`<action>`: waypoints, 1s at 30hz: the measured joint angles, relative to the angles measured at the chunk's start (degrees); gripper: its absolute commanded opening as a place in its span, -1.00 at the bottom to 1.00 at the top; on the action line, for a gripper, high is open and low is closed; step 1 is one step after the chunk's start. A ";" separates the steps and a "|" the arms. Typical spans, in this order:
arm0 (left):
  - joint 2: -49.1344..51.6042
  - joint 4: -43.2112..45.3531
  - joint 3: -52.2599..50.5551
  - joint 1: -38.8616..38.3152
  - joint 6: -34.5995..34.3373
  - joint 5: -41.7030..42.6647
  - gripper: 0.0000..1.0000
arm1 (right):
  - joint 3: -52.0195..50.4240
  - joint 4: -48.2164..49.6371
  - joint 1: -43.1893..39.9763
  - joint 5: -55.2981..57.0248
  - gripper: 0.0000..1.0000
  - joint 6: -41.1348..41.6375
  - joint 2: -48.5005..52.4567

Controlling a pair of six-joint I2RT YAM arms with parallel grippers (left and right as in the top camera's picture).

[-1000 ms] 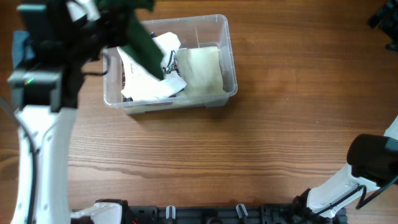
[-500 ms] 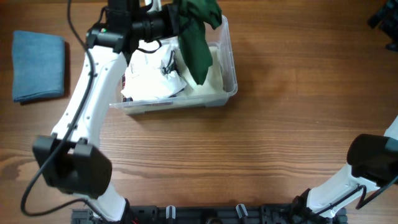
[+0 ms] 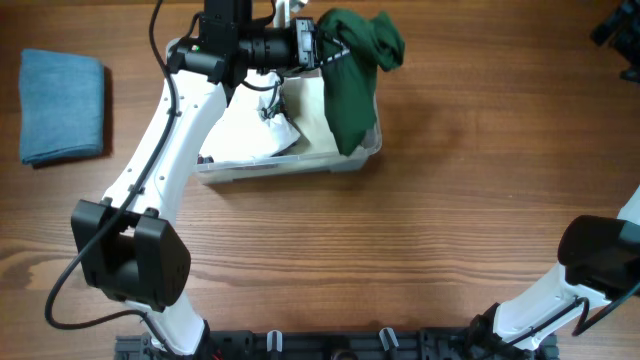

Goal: Pack container
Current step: 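Lift the green shirt with the left gripper and carry it over the container, then lower the green shirt into the container's right side with the left gripper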

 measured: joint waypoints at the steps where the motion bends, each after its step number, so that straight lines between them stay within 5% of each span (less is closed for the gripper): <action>1: 0.00 -1.31 0.00 0.00 -0.15 0.26 -0.92 | 0.02 0.00 0.00 0.00 0.99 0.00 0.00; 21: 11.32 -4.83 -0.09 0.00 3.19 -0.31 -0.92 | 0.00 -0.02 0.00 0.00 1.00 0.00 0.00; 30: 11.91 -7.50 -0.09 0.00 4.76 -17.16 -0.82 | 0.00 0.00 0.00 0.00 0.99 0.00 -0.02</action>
